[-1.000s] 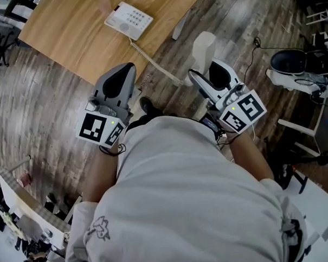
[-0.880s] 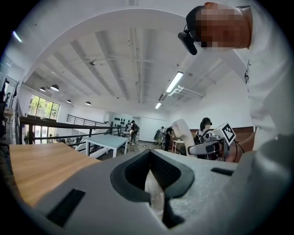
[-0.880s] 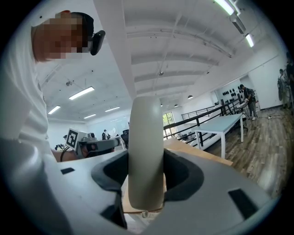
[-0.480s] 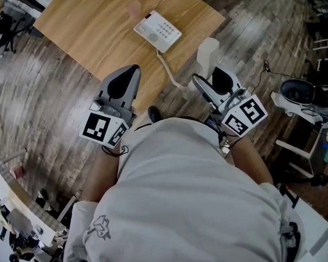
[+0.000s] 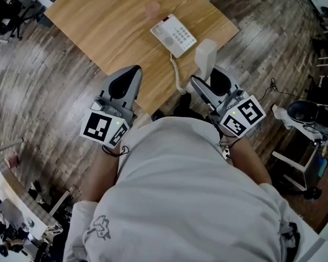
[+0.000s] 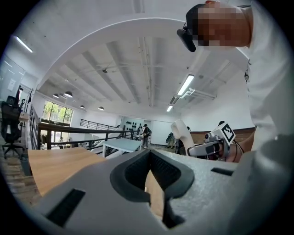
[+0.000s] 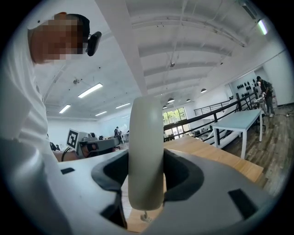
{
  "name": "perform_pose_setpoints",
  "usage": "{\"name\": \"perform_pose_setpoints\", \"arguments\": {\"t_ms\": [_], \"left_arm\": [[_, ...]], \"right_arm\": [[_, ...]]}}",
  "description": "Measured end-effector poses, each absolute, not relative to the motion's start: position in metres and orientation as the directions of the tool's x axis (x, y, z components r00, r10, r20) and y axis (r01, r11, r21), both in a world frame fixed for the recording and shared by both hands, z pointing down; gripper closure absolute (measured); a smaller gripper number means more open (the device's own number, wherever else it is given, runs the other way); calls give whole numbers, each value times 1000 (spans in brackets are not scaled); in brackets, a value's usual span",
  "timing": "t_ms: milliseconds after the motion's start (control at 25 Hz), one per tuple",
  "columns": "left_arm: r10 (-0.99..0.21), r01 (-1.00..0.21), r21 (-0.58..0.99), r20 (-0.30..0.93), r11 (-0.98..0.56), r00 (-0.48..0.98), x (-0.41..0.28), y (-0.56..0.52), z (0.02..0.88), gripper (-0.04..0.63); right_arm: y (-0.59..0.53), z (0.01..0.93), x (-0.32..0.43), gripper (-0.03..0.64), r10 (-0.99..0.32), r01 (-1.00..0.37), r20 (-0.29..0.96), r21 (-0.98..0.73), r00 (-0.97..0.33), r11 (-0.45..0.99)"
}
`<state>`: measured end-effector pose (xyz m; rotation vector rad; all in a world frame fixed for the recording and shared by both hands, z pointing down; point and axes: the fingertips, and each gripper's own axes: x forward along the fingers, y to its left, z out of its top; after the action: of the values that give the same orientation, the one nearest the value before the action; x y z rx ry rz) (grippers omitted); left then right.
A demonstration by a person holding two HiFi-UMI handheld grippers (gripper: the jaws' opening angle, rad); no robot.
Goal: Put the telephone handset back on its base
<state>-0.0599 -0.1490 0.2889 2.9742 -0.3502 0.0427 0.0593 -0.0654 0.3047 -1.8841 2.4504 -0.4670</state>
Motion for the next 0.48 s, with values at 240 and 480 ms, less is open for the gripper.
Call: {"name": "perform_pose_setpoints", "arguments": {"t_ms": [240, 480], "left_arm": [[-301, -306, 149, 52, -940, 952, -75, -168, 292, 589], [-359, -364, 165, 60, -917, 931, -78, -182, 298, 589]], "right_arm": [[-91, 311, 54, 396, -927, -925, 175, -256, -331, 282], [-115, 320, 55, 396, -901, -906, 195, -257, -388, 335]]}}
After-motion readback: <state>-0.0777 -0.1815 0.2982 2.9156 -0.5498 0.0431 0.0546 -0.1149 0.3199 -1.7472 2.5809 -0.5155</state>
